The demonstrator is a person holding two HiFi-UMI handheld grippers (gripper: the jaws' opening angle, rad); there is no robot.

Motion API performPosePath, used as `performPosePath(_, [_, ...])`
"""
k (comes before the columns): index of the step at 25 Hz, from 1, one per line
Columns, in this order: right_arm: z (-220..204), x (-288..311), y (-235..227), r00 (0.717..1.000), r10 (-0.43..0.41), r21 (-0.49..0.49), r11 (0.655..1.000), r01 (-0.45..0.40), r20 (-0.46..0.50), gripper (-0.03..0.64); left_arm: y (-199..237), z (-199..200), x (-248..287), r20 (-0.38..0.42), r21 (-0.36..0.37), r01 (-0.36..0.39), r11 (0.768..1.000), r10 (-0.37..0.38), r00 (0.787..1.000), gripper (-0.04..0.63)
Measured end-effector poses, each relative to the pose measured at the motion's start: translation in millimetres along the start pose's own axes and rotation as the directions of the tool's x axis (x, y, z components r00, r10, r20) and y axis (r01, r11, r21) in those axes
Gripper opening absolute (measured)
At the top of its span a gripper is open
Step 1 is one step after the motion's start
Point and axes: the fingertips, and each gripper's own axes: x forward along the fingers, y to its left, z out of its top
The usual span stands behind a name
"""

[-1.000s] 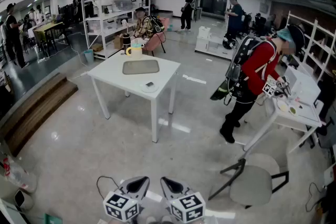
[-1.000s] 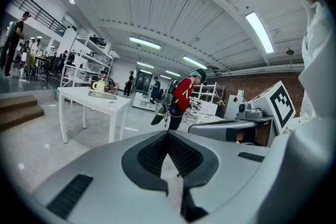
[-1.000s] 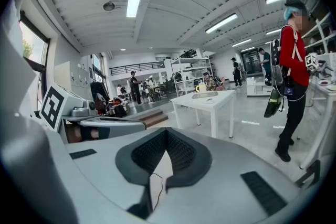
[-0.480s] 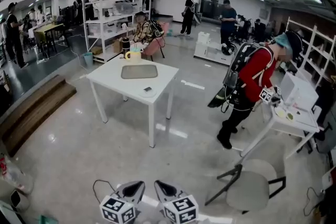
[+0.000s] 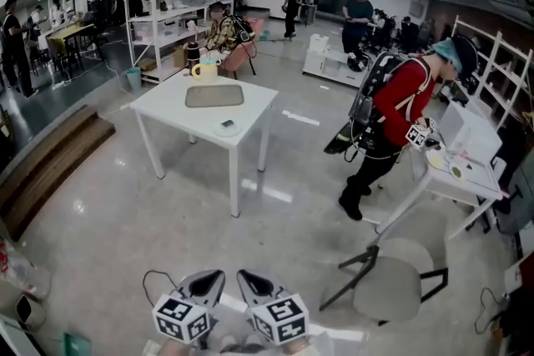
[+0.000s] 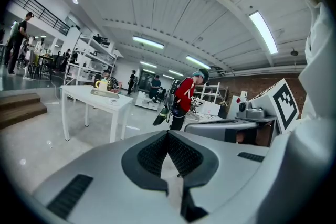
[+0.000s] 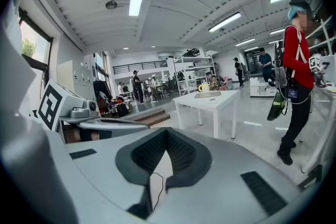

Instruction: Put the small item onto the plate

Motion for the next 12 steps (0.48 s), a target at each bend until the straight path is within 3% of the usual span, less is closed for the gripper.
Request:
performPosePath(9, [5,-5,-21,1.000,0.007,0.043,0.999,-0.007,0.000,0.017,-6,8,22,-0.021,0.035,0.004,0.999,-0.003,1.000,0.011])
performPosePath(12, [6,-3,-33,1.000,0.002,0.077,0.997,-0.003,0.014,0.016,-5,6,31,-0.009,0.004,-0.014,1.000,0.014,1.000,0.011])
